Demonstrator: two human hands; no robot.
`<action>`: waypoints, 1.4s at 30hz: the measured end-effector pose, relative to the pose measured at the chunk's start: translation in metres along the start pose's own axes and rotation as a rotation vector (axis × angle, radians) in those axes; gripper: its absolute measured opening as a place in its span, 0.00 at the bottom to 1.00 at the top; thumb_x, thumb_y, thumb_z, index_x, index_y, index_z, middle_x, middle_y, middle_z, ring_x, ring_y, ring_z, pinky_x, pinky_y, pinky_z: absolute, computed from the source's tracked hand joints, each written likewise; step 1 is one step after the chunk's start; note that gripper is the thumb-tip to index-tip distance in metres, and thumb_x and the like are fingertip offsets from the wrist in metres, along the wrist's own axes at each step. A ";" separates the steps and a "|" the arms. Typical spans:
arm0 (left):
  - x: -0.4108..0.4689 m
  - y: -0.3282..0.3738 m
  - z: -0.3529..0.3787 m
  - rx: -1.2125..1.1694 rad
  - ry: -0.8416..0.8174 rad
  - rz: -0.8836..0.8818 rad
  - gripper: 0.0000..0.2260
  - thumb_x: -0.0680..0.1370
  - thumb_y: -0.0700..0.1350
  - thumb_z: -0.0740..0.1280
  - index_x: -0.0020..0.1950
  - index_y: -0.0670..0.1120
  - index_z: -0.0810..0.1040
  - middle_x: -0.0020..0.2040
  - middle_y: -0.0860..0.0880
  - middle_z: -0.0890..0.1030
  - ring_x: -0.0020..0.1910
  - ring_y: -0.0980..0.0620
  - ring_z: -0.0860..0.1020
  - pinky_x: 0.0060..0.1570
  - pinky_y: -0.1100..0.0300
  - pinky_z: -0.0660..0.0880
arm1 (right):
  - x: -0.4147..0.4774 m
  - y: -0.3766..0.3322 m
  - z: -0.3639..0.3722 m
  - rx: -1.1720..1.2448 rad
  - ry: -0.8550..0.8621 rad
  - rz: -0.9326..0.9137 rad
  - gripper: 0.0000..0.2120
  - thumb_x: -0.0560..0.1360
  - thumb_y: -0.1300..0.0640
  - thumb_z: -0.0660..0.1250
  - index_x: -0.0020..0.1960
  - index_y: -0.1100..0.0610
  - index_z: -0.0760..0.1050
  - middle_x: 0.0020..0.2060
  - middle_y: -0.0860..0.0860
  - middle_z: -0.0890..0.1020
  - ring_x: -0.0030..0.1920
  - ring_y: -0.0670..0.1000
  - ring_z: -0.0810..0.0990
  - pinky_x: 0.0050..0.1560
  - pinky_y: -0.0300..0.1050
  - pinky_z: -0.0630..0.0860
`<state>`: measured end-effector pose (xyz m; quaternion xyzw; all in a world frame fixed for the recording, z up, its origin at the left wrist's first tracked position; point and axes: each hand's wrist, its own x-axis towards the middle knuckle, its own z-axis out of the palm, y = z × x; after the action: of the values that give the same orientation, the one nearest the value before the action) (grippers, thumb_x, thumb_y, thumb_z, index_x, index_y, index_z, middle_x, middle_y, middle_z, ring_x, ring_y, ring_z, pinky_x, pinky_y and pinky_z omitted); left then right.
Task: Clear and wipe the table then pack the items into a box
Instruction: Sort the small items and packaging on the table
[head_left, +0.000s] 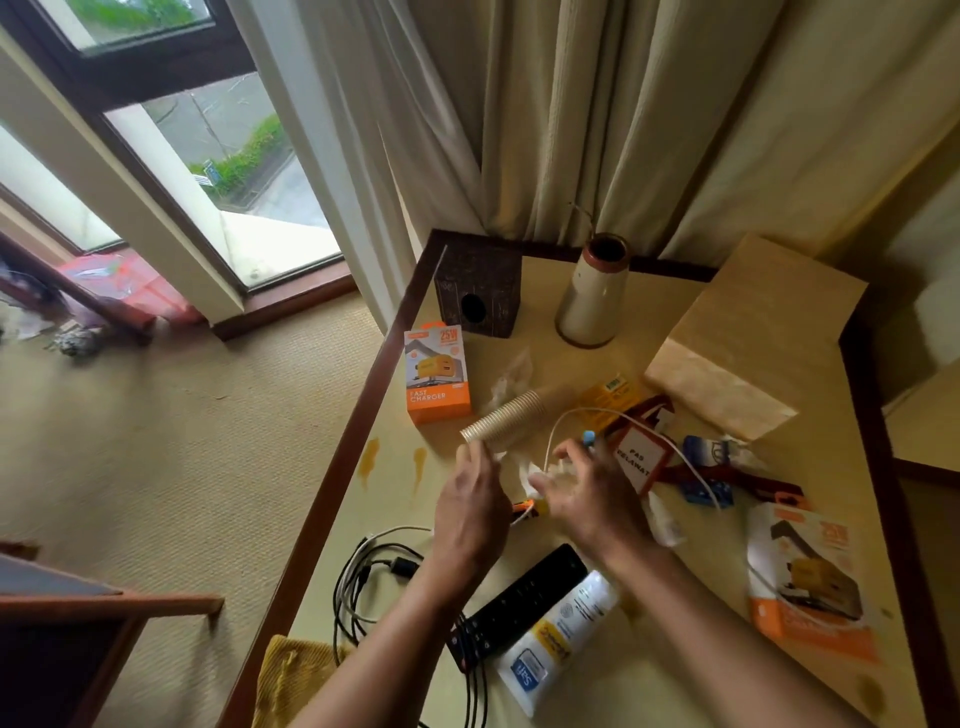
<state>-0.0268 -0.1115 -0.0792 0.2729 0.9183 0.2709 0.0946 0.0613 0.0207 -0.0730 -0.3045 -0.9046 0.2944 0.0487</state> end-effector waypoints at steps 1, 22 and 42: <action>0.007 0.001 -0.006 -0.021 0.052 0.017 0.07 0.80 0.34 0.63 0.55 0.43 0.69 0.47 0.45 0.74 0.38 0.45 0.75 0.33 0.54 0.69 | 0.002 -0.004 0.004 -0.054 -0.025 -0.049 0.17 0.74 0.40 0.70 0.56 0.49 0.75 0.53 0.52 0.74 0.50 0.53 0.78 0.43 0.43 0.75; 0.189 0.031 -0.009 0.802 -0.697 0.351 0.43 0.76 0.58 0.72 0.83 0.49 0.51 0.77 0.35 0.64 0.75 0.34 0.64 0.71 0.38 0.65 | 0.037 -0.005 0.009 0.425 0.031 0.219 0.10 0.81 0.43 0.64 0.45 0.47 0.74 0.48 0.51 0.76 0.42 0.46 0.78 0.31 0.33 0.71; 0.152 0.033 -0.029 -0.366 -0.212 0.016 0.10 0.83 0.36 0.59 0.59 0.43 0.78 0.52 0.47 0.81 0.46 0.50 0.80 0.41 0.52 0.81 | 0.048 -0.016 -0.032 0.729 0.196 0.357 0.14 0.83 0.41 0.57 0.46 0.50 0.71 0.41 0.53 0.81 0.36 0.48 0.78 0.31 0.39 0.69</action>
<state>-0.1479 -0.0173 -0.0409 0.2855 0.8365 0.4037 0.2363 0.0224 0.0545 -0.0416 -0.4460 -0.6650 0.5690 0.1873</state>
